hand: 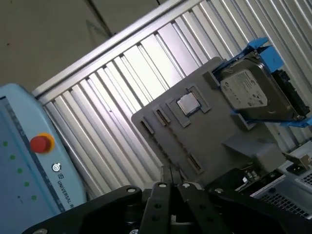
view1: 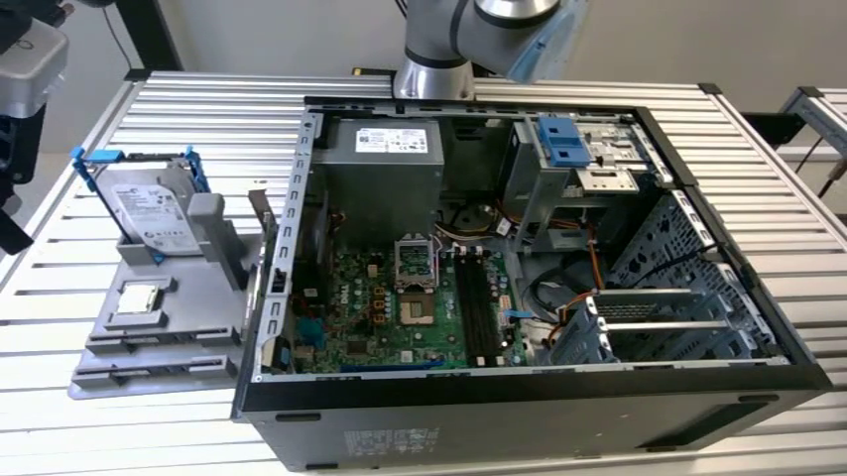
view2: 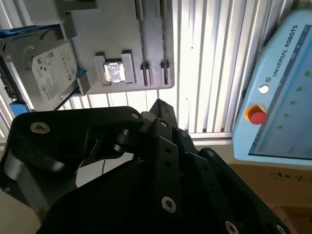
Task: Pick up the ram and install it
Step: 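Pick up the ram and move it above insertion slot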
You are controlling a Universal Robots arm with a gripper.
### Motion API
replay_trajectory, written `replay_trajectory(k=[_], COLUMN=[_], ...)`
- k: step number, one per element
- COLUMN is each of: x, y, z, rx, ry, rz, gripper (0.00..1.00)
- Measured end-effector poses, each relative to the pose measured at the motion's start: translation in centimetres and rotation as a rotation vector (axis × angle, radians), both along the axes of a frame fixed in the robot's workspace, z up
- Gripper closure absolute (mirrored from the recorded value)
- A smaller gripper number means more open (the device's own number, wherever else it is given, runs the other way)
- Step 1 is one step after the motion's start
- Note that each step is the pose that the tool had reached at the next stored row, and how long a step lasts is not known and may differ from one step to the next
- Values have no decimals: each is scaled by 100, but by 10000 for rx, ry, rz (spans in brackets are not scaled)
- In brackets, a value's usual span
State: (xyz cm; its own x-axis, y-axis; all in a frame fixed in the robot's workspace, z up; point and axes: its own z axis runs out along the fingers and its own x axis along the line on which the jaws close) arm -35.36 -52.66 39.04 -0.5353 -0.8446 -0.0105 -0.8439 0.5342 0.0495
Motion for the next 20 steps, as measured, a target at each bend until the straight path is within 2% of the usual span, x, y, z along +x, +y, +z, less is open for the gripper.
replay_trajectory(k=[20], x=[0], y=[0], z=[0], rx=[0], ry=[-1], rz=[3652], gripper=[100])
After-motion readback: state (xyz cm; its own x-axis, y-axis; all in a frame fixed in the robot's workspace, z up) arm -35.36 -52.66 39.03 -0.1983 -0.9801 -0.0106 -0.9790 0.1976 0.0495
